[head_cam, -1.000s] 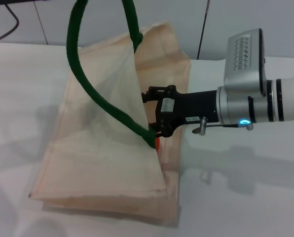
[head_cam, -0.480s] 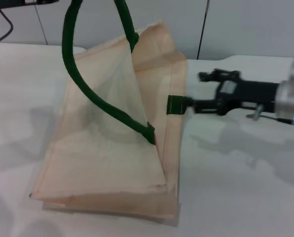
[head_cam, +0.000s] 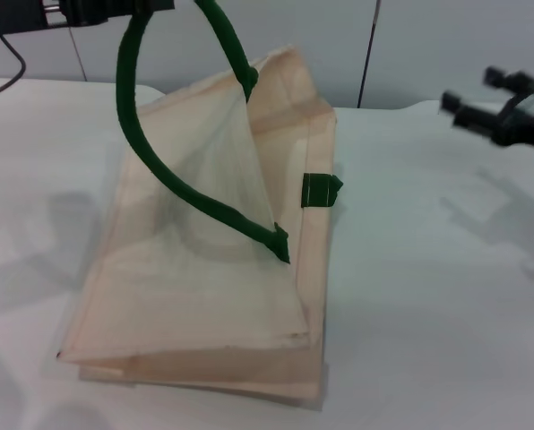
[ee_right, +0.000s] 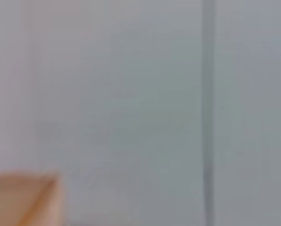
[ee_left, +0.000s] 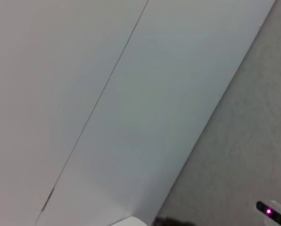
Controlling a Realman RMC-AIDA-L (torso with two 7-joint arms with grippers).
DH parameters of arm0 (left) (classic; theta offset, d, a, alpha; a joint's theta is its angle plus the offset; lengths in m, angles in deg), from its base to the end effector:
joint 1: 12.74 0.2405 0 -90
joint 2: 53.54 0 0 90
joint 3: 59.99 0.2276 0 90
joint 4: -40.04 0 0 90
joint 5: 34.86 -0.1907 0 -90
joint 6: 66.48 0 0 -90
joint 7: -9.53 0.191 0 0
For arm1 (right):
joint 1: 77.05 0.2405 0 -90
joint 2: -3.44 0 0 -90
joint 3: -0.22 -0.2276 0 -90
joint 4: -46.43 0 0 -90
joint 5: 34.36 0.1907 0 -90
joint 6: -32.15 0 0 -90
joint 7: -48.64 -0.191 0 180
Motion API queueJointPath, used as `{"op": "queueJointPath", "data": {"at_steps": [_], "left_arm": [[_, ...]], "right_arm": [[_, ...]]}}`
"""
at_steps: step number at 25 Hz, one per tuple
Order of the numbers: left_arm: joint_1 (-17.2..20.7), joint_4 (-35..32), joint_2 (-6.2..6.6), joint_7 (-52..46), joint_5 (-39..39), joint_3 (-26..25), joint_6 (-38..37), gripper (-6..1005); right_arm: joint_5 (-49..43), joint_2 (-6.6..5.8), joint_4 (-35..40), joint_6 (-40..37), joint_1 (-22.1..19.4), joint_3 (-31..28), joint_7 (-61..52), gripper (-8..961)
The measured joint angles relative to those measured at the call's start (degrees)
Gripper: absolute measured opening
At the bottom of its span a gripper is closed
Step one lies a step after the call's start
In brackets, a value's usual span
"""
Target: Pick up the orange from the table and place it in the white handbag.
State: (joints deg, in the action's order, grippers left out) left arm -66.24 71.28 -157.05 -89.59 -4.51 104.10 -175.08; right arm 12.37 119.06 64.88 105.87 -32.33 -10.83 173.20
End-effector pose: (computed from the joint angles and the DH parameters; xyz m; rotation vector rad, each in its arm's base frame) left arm -0.1520 0.3838 0.1049 -2.5777 -0.9219 -1.0726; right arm 0.2171 0.4107 0.0107 -2.2129 0.5304 0.7801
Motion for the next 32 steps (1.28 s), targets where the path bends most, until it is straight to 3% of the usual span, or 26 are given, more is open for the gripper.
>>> {"op": "queueJointPath", "data": {"at_steps": [5,13,18,22,26,32], "left_arm": [[-0.1,0.0,-0.36,0.2,0.0,0.0,0.8,139],[0.7,0.0,-1.64,1.3,5.9,-0.1,2.4,134],[0.8,0.0,-1.69,2.2,6.3,-0.1,2.5,213],[1.3,0.0,-2.0,3.4,7.5,-0.2,2.7,435],[2.3,0.1,-4.17,9.2,9.0,-0.2,8.4,704],[4.5,0.2,-9.61,21.1,15.7,-0.3,21.6,745]], "right_arm": [[8.9,0.2,-2.3,-1.9,-1.9,-0.1,3.1,888],[10.1,0.19,-5.9,-5.7,-1.5,0.8,6.0,889],[10.1,0.22,-6.2,-5.8,-1.2,0.8,6.1,888],[10.3,0.31,-6.3,-6.6,-1.1,0.5,6.6,889],[11.4,0.43,-8.8,-10.5,-1.1,0.1,11.5,889],[19.5,0.51,-14.3,-12.6,-1.8,0.0,21.7,890]]}}
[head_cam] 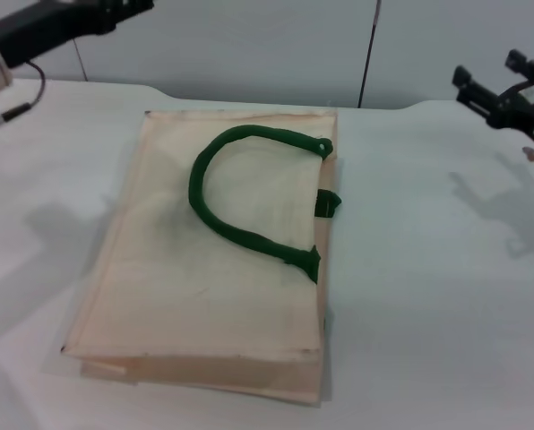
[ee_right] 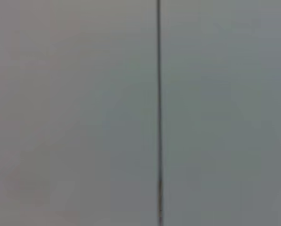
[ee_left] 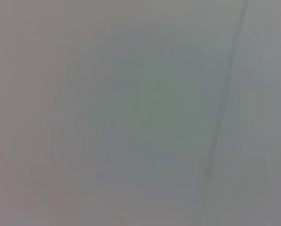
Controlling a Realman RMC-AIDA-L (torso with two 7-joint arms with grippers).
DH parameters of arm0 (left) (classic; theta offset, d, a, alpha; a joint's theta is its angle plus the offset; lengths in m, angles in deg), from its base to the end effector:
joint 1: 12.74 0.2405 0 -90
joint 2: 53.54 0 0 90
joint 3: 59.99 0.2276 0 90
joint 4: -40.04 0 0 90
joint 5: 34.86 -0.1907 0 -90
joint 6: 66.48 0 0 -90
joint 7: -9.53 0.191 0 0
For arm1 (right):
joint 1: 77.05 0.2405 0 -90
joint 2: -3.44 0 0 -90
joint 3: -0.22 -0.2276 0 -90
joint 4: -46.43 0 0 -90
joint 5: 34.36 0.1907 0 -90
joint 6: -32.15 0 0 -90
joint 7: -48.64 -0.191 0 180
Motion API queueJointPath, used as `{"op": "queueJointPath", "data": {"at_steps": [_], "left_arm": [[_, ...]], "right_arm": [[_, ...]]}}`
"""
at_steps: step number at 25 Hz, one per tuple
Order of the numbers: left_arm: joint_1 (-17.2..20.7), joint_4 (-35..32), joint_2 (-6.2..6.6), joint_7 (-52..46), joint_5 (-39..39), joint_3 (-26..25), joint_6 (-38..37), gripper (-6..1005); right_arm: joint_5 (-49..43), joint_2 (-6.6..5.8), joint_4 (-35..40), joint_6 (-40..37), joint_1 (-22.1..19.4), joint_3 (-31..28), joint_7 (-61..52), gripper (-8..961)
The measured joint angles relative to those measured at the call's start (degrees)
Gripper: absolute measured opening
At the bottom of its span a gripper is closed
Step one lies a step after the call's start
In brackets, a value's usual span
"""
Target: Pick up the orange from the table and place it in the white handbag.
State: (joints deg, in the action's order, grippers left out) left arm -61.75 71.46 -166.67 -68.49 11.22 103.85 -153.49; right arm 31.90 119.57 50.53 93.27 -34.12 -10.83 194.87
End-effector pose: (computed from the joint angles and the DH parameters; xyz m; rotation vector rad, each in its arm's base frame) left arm -0.1886 0.4218 0.0846 -2.1469 -0.6755 -1.0419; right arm 0.2244 0.4263 -0.0012 -1.9562 0.5154 0.7561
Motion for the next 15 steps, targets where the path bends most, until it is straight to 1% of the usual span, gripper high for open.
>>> {"op": "queueJointPath", "data": {"at_steps": [1,2,3,4,7,8,11,15], "left_arm": [[0.4,-0.1,-1.39,3.2,1.7,0.0,1.8,752],[0.8,-0.5,-2.51,6.9,4.0,-0.1,3.5,759],[1.5,-2.1,-3.35,11.1,6.2,-0.2,5.5,765],[2.1,-4.3,-3.59,14.7,8.0,-0.3,7.2,772],[4.3,-12.7,-3.24,23.5,13.3,-0.4,11.9,777],[4.7,-13.7,-3.29,25.0,14.7,-0.4,12.7,775],[6.8,-18.8,-3.59,32.3,22.5,-0.6,15.6,772],[8.8,-25.4,-3.53,39.2,31.4,-0.6,16.8,773]], "right_arm": [[4.4,0.1,-1.5,-1.4,-0.2,0.0,4.0,890],[4.4,0.1,-1.5,-1.4,-0.2,0.0,4.0,890],[6.3,0.2,-2.5,-2.5,-0.2,0.0,6.2,890],[8.2,0.24,-3.5,-3.6,-0.2,0.0,8.4,890],[12.8,0.35,-6.4,-4.9,-0.3,0.0,12.8,890],[14.4,0.33,-7.0,-4.8,-0.5,0.0,13.2,890],[18.8,0.43,-8.0,-4.4,-0.8,0.0,13.4,891],[21.3,0.46,-8.4,-4.8,-1.4,0.0,14.7,891]]}}
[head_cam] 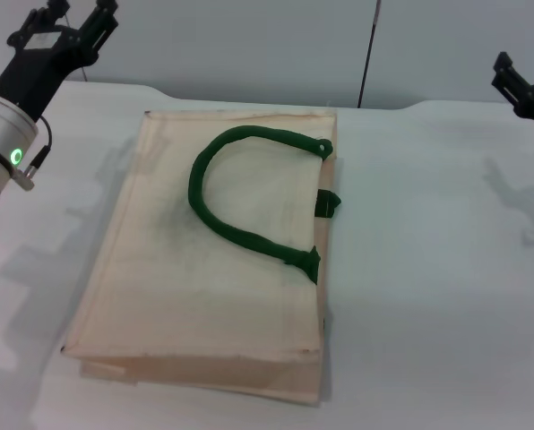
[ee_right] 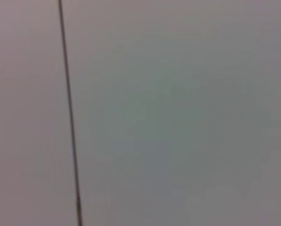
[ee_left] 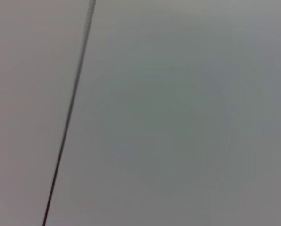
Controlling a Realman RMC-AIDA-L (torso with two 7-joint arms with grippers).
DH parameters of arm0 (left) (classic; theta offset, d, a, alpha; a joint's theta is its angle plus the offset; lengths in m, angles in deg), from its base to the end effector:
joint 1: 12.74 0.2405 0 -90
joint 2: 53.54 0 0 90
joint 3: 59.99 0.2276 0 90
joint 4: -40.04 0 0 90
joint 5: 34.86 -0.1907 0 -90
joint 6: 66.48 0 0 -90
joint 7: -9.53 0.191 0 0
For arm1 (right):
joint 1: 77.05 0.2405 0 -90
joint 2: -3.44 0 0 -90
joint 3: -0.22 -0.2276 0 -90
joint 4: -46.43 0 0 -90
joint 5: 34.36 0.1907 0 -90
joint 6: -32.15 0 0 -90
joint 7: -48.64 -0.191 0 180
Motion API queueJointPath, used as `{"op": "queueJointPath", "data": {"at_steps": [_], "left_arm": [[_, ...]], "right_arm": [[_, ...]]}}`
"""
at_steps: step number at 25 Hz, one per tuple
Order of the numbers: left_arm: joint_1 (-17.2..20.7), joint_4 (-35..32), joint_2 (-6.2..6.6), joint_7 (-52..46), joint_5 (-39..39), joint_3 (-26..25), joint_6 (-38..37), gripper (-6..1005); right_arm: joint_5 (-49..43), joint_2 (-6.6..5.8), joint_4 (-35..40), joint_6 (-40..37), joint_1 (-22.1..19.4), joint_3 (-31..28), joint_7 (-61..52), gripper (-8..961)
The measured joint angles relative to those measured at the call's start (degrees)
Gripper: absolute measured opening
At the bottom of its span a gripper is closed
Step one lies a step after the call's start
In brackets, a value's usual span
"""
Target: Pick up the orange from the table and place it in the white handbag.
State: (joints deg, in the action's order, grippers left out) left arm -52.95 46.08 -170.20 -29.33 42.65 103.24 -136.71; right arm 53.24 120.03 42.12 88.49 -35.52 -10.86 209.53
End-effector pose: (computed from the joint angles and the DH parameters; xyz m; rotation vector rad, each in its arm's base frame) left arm -0.2342 0.4225 0.0578 -1.6326 -0.6112 -1.0299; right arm 0.2437 0.4315 0.0084 -1.6894 0.6273 0.7442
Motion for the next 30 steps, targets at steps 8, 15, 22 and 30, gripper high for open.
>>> {"op": "queueJointPath", "data": {"at_steps": [8,15,22,30], "left_arm": [[0.1,-2.3,0.2,2.9,0.3,0.5,-0.2,776],[0.0,-4.4,0.0,3.2,2.5,0.0,-0.5,776],[0.2,-5.7,-0.12,4.6,5.9,0.0,-0.4,777],[0.4,-5.9,-0.03,4.1,6.7,0.0,-0.2,776]], "right_arm": [[1.7,0.04,0.1,-0.1,-0.5,-0.1,0.9,891],[1.7,0.0,0.0,-0.4,-0.3,-0.1,0.9,892],[1.8,0.02,-0.1,-0.5,-0.2,-0.1,0.7,892],[1.8,0.0,-0.1,-1.0,-0.3,-0.1,0.4,892]]}}
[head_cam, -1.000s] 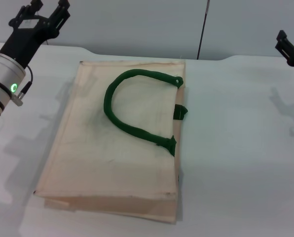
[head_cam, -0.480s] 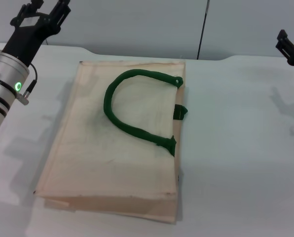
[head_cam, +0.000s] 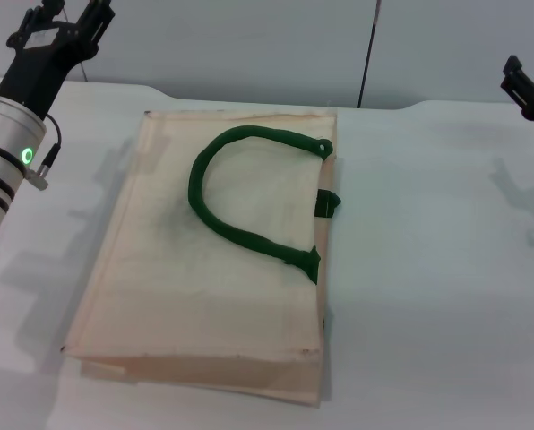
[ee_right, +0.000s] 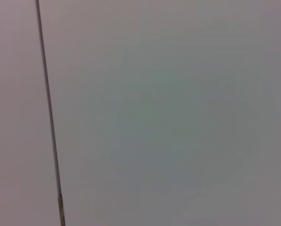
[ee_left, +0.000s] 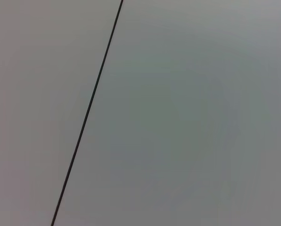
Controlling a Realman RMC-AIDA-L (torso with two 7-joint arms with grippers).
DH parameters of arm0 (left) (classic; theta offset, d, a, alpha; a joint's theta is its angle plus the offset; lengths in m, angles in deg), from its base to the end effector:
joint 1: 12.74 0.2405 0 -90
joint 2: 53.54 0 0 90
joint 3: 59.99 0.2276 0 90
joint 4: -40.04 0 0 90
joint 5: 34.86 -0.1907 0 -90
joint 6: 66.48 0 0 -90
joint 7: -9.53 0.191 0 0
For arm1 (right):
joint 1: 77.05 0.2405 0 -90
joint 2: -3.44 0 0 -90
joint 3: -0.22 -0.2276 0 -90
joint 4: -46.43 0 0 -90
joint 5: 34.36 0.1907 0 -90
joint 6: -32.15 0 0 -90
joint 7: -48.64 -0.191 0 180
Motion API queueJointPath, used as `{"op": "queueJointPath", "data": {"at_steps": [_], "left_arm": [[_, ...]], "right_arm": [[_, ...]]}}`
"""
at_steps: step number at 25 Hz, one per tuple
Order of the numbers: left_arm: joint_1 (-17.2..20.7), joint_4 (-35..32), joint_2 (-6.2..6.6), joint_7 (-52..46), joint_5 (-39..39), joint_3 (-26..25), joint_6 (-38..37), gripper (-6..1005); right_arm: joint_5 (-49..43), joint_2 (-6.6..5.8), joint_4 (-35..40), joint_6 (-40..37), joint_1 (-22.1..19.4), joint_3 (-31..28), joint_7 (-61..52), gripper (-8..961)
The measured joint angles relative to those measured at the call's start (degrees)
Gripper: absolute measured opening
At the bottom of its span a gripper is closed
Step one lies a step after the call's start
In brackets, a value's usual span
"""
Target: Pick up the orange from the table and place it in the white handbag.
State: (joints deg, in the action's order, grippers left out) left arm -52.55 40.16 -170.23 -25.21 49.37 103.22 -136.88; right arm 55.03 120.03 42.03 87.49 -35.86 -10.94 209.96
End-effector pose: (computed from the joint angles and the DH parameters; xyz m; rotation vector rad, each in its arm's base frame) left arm -0.2302 0.4215 0.0550 -1.5383 -0.6519 -1.0940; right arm 0.2514 0.4311 0.0107 -1.6602 0.6565 0.7292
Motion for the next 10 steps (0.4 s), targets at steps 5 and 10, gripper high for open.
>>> {"op": "queueJointPath", "data": {"at_steps": [5,10], "left_arm": [[0.2,0.0,0.07,-0.1,0.1,0.0,0.1,776],[0.4,0.0,0.04,-0.2,0.1,-0.1,0.2,776]], "right_arm": [[0.1,0.01,-0.2,-0.4,-0.1,-0.7,-0.2,892],[0.2,0.05,-0.5,-0.4,-0.2,-1.4,-0.2,892]]}}
